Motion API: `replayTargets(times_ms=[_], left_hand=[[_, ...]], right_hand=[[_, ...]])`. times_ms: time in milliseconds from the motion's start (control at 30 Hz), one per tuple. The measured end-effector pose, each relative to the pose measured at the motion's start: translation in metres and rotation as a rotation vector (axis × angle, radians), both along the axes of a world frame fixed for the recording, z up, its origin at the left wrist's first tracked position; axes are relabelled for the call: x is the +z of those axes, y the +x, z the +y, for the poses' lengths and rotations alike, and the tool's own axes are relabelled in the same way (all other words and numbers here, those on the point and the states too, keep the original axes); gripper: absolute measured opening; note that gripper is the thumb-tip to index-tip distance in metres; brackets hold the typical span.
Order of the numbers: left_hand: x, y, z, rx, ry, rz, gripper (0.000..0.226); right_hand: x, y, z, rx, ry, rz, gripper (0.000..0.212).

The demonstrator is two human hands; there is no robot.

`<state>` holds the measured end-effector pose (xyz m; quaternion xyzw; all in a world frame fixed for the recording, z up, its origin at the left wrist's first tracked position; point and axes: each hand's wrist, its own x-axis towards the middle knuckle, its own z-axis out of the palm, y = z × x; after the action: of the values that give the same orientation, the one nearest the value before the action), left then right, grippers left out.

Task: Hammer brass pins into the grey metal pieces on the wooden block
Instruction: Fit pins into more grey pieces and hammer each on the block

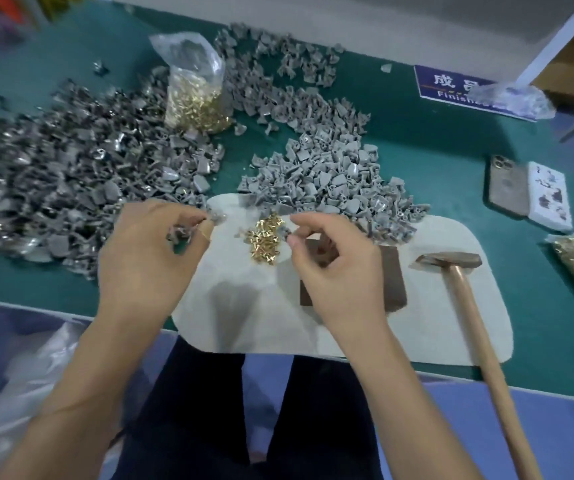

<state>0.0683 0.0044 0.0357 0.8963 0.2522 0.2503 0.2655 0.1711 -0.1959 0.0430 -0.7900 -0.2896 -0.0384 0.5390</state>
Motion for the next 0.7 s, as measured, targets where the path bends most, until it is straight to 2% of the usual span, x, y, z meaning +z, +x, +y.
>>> replayTargets(times_ms=[67, 133, 200, 300, 400, 500, 600, 700], left_hand=[[0.003, -0.006, 0.024, 0.153, 0.101, 0.045, 0.026], [0.008, -0.011, 0.030, 0.147, 0.069, -0.020, 0.028], [0.011, -0.012, 0.018, -0.064, -0.154, -0.102, 0.026], [0.009, -0.014, -0.008, -0.347, -0.600, -0.029, 0.028], [0.000, -0.015, -0.018, -0.414, -0.875, 0.007, 0.030], [-0.009, -0.014, -0.017, -0.445, -0.913, 0.029, 0.032], [-0.011, -0.009, -0.013, -0.389, -0.880, -0.004, 0.025], [-0.008, -0.004, -0.012, -0.299, -1.100, -0.163, 0.026]], right_hand=[[-0.002, -0.002, 0.018, 0.038, -0.011, 0.052, 0.030], [-0.003, -0.002, 0.028, 0.081, -0.055, 0.076, 0.037], [-0.002, -0.001, 0.032, 0.148, -0.107, 0.066, 0.044], [-0.001, -0.005, 0.027, 0.263, -0.180, 0.003, 0.049], [-0.001, -0.009, 0.022, 0.295, -0.196, -0.073, 0.049], [-0.003, -0.007, 0.023, 0.265, -0.230, -0.127, 0.040], [-0.002, -0.003, 0.035, 0.138, -0.360, -0.169, 0.017], [0.005, 0.004, 0.055, -0.036, -0.538, -0.236, 0.012]])
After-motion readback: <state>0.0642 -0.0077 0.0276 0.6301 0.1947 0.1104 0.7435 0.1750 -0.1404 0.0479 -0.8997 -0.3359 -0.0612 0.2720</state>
